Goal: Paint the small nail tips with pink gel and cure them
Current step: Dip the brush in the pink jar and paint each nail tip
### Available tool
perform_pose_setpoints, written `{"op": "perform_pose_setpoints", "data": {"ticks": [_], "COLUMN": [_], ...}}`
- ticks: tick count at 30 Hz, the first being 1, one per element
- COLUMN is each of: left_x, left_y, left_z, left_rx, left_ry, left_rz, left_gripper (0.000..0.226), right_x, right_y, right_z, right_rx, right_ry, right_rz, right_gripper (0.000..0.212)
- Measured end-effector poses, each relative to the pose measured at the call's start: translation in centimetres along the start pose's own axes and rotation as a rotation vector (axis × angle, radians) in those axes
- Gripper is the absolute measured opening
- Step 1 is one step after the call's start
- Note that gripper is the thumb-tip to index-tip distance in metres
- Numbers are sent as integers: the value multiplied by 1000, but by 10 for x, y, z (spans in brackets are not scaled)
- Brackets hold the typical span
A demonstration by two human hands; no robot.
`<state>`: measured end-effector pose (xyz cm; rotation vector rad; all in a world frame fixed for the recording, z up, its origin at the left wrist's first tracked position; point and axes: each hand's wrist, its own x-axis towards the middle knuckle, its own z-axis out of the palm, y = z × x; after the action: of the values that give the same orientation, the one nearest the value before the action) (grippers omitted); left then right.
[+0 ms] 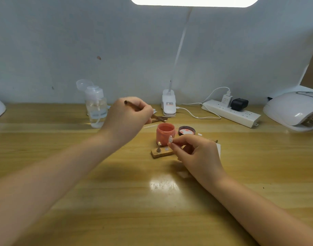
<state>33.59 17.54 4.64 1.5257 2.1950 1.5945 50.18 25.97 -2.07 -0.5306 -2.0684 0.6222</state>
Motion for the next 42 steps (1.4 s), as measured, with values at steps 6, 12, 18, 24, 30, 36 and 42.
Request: {"op": "perform_pose_setpoints", "data": {"ticks": [6, 12, 18, 24, 30, 36, 42], "left_x": [44, 48, 53, 52, 38, 22, -1], "left_y": [16, 19, 17, 1, -10, -12, -21], "left_z": [15, 35, 24, 1, -9, -19, -21], "left_rx": [98, 309, 87, -194, -385, -642, -735], "left_ry": [-218, -360, -258, -143, -120, -110, -125], "left_rz": [-199, -224, -353, -536, -622, -686, -470], "left_gripper": [18, 12, 17, 8, 12, 21, 21], "right_x": [-1, -1, -1, -1, -1, -1, 0], "right_y": [0, 0, 0, -2, -2, -2, -1], "right_z": [0, 0, 1, 0, 0, 0, -1], "right_rx": [15, -7, -26, -47, -43, -32, -25], "right_ry": [19, 31, 22, 7, 8, 50, 69], "right_rz": [-16, -42, -47, -50, -43, -45, 2], "right_gripper": [4, 5, 5, 7, 8, 9, 9]}}
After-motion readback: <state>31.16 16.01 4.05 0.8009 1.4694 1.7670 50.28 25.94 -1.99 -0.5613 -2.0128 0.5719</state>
